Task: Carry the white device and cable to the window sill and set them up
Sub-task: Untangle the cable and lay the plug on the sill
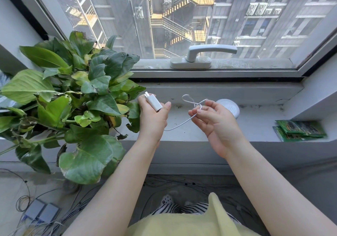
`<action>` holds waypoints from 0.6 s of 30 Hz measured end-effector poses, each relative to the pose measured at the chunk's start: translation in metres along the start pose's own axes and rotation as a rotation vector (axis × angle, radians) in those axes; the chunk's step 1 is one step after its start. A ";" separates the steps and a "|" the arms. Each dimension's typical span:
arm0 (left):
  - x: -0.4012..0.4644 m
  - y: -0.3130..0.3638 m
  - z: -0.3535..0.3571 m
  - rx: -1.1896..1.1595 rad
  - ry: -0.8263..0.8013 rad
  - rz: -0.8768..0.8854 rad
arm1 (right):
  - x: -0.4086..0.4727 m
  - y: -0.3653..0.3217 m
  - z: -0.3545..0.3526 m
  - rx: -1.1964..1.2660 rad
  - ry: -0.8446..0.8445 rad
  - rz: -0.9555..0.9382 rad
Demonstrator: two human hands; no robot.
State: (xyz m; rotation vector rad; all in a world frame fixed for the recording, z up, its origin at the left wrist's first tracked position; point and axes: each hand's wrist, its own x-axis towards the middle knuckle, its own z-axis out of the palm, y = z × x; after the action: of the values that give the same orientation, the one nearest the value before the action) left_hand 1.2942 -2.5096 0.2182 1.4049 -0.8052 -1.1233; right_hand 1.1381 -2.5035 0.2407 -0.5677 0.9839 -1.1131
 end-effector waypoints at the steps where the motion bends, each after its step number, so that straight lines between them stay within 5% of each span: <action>1: 0.000 0.001 -0.001 0.008 -0.017 -0.007 | 0.001 -0.002 0.001 0.042 0.001 0.024; 8: 0.000 0.006 -0.004 -0.082 -0.077 -0.078 | 0.012 -0.012 -0.002 -0.164 -0.022 0.219; 15: 0.004 0.002 -0.005 -0.032 -0.063 -0.096 | 0.016 -0.002 -0.009 -0.792 -0.127 -0.105; 18: 0.006 -0.003 -0.004 -0.010 -0.077 -0.071 | 0.016 0.000 -0.014 -0.838 -0.186 -0.152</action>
State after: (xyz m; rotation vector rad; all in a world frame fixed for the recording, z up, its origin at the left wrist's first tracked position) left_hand 1.2997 -2.5137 0.2139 1.3985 -0.8077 -1.2407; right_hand 1.1273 -2.5172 0.2283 -1.4124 1.2429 -0.7204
